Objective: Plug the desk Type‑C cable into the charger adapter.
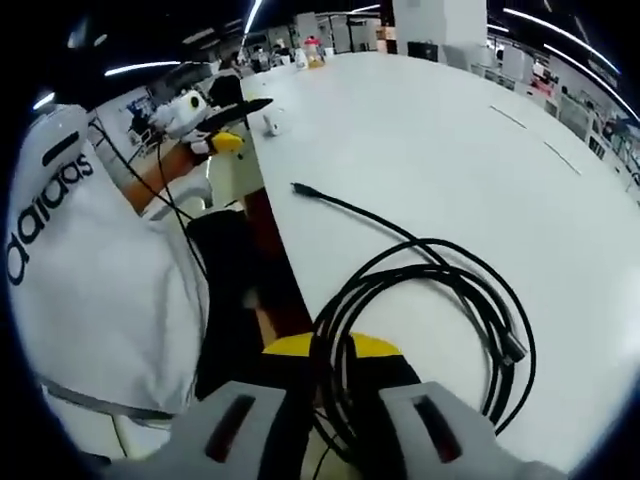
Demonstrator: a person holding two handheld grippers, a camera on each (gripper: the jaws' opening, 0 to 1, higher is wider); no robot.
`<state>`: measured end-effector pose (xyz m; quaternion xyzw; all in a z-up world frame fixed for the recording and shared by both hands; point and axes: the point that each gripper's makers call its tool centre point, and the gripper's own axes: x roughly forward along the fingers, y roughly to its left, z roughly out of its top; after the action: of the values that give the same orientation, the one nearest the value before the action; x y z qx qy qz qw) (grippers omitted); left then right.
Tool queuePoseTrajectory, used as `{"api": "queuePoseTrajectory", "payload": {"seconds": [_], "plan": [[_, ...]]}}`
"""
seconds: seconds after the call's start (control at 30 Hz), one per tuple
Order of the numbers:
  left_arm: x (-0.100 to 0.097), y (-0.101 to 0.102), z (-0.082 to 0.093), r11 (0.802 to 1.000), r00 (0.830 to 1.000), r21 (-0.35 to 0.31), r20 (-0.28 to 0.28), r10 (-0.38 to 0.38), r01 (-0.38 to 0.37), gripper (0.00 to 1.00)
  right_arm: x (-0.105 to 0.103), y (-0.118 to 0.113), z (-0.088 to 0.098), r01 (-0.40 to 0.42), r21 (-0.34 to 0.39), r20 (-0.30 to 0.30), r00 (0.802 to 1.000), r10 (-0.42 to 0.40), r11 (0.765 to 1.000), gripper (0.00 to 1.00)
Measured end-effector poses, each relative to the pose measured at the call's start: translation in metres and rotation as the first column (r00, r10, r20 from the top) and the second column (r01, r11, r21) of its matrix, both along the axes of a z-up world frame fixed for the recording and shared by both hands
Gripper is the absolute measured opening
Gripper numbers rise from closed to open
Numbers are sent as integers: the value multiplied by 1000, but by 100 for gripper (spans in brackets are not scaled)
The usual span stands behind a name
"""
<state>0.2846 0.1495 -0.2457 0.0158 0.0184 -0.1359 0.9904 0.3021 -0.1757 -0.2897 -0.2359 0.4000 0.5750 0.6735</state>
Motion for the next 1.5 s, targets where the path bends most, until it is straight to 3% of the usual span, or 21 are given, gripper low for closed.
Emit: {"api": "queuePoseTrajectory", "payload": {"seconds": [0.13, 0.23, 0.33, 0.43, 0.53, 0.9, 1.13, 1.3, 1.4, 1.43, 1.5], "plan": [[1, 0, -3, 1000, 1000, 9, -8, -9, 9, 100, 1, 5, 2, -62, 6, 76, 995, 61, 998, 11], [2, 0, -4, 999, 1000, 34, -11, -19, 19, 99, -1, 10, 4, -71, 12, 96, 993, 70, 997, 11], [2, -4, -3, 997, 999, 53, -16, -50, 50, 97, 4, 17, 11, -147, 29, 175, 975, 140, 989, 11], [2, -7, -5, 993, 996, 81, -30, -79, 81, 93, 4, 25, 14, -155, 38, 181, 973, 146, 987, 11], [4, -7, -2, 990, 995, 94, -27, -100, 102, 89, 7, 36, 17, -207, 42, 231, 954, 192, 977, 11], [10, -6, 0, 959, 976, 187, -83, -199, 211, 76, 4, 80, 17, -333, 43, 261, 914, 311, 942, 12], [13, -3, 8, 942, 962, 195, -95, -257, 271, 69, 10, 94, 20, -361, 49, 268, 903, 336, 931, 12], [17, -3, 7, 904, 934, 240, -144, -326, 353, 63, 8, 107, 25, -381, 79, 250, 902, 352, 921, 13], [19, -7, 5, 872, 915, 281, -164, -369, 402, 60, 6, 117, 26, -413, 74, 263, 886, 382, 908, 12], [17, -9, 3, 850, 898, 293, -186, -398, 438, 57, 5, 123, 26, -434, 78, 266, 877, 400, 898, 12], [19, -10, 2, 830, 885, 312, -211, -415, 463, 55, 4, 127, 24, -450, 71, 265, 869, 418, 890, 12]]}}
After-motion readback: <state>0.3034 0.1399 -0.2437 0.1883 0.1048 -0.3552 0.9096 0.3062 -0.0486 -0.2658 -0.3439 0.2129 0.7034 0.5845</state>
